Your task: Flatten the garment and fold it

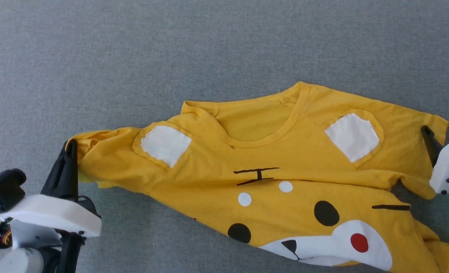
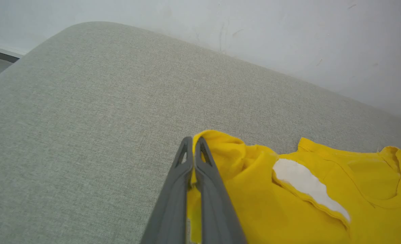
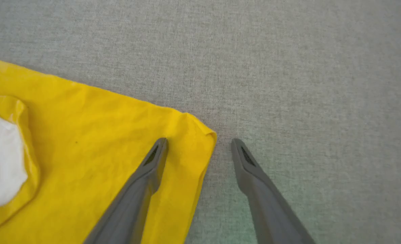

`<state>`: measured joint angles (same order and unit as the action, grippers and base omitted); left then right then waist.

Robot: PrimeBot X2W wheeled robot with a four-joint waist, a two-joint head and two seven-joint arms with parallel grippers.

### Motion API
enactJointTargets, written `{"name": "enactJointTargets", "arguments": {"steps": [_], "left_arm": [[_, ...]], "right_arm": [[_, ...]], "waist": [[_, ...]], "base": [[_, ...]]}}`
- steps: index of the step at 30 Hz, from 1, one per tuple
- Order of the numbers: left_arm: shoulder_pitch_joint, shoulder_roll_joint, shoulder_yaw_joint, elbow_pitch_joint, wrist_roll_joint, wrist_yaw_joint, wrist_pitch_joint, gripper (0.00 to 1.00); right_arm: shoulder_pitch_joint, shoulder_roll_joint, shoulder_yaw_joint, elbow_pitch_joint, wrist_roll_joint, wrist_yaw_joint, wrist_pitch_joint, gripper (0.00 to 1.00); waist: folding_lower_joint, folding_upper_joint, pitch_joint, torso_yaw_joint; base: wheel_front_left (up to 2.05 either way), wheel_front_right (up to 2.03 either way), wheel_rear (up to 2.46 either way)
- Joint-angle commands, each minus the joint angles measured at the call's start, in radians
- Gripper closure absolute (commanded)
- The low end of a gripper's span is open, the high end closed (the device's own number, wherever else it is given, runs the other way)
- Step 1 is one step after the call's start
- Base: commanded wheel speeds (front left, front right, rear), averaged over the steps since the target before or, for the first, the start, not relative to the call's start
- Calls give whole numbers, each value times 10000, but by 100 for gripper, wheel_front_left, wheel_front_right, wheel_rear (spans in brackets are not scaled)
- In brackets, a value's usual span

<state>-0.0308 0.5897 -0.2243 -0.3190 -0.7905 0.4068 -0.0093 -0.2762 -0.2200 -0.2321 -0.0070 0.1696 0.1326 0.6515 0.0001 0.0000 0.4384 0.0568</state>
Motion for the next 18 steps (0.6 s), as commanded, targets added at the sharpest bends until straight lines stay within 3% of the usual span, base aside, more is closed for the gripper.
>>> {"name": "enactJointTargets", "arguments": {"steps": [1, 2, 3, 4, 5, 11, 18], "left_arm": [[-214, -6, 4, 2, 68, -58, 6, 100], [-230, -1, -2, 8, 66, -68, 11, 100], [-245, 5, -9, 16, 64, -78, 17, 100], [-265, 10, -18, 27, 63, -86, 27, 100], [-290, 17, -33, 45, 65, -98, 41, 100], [-859, 105, -399, 252, 264, -343, 246, 100], [-2787, 487, -831, 632, 820, -744, 909, 100]], "right_arm": [[-139, 45, 23, 182, 147, -19, -4, 0], [-146, 68, 50, 287, 214, -19, 0, 0], [-159, 104, 52, 382, 293, -19, 0, 58], [-190, 176, -1, 463, 374, -19, -23, 92], [-218, 229, -32, 527, 418, -19, -42, 100], [-653, 342, -125, 361, 332, -19, -756, 100], [-2051, 485, 465, -228, 576, -19, -1514, 100]], "waist": [[-1, 0, 70, 48], [-1, 0, 81, 59], [-1, 0, 88, 65], [-1, 0, 92, 61], [-1, 0, 89, 53], [-1, 0, -268, -113], [-1, 0, -1389, -581]], "base": [[0, 0, 0], [0, 0, 0], [0, 0, 0], [0, 0, 0], [0, 0, 0], [0, 0, 0], [0, 0, 0]]}}
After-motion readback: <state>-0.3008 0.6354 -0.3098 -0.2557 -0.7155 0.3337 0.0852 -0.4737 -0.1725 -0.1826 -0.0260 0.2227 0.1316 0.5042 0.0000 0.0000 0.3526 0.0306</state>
